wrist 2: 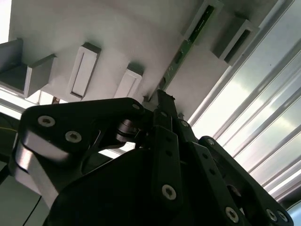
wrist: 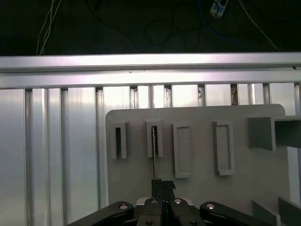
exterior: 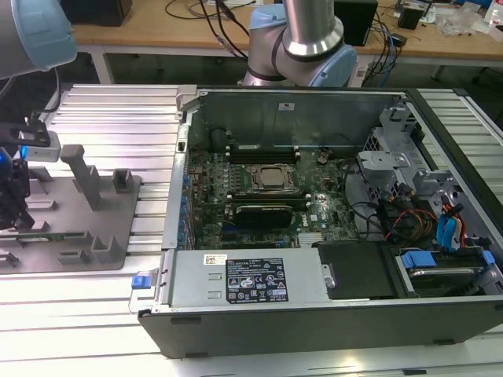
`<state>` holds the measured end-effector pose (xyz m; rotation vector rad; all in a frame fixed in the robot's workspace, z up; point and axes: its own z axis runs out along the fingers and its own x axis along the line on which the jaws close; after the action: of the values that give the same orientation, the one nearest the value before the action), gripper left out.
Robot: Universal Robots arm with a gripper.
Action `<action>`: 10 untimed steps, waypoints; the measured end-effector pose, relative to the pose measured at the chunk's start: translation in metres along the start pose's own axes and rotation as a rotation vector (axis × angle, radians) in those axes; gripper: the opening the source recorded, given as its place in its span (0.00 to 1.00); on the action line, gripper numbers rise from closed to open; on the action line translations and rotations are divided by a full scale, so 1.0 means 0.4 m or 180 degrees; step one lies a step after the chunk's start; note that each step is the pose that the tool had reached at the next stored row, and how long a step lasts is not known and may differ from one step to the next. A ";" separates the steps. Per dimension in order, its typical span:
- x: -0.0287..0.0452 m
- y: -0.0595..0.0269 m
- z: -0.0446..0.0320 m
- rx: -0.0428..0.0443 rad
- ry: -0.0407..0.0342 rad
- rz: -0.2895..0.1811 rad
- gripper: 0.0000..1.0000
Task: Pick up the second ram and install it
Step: 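Pick up the second ram and move it above second insertion slot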
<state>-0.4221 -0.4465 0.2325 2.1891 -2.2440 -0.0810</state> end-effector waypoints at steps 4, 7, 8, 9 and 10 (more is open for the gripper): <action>0.003 0.000 0.003 0.0005 0.0001 -0.0015 0.08; 0.003 0.000 0.003 0.0005 0.0001 -0.0015 0.08; 0.003 0.000 0.003 0.0005 0.0001 -0.0014 0.09; 0.003 0.000 0.003 0.0005 0.0001 -0.0015 0.14; 0.003 0.000 0.003 0.0005 0.0001 -0.0014 0.21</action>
<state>-0.4222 -0.4476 0.2311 2.1950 -2.2398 -0.0789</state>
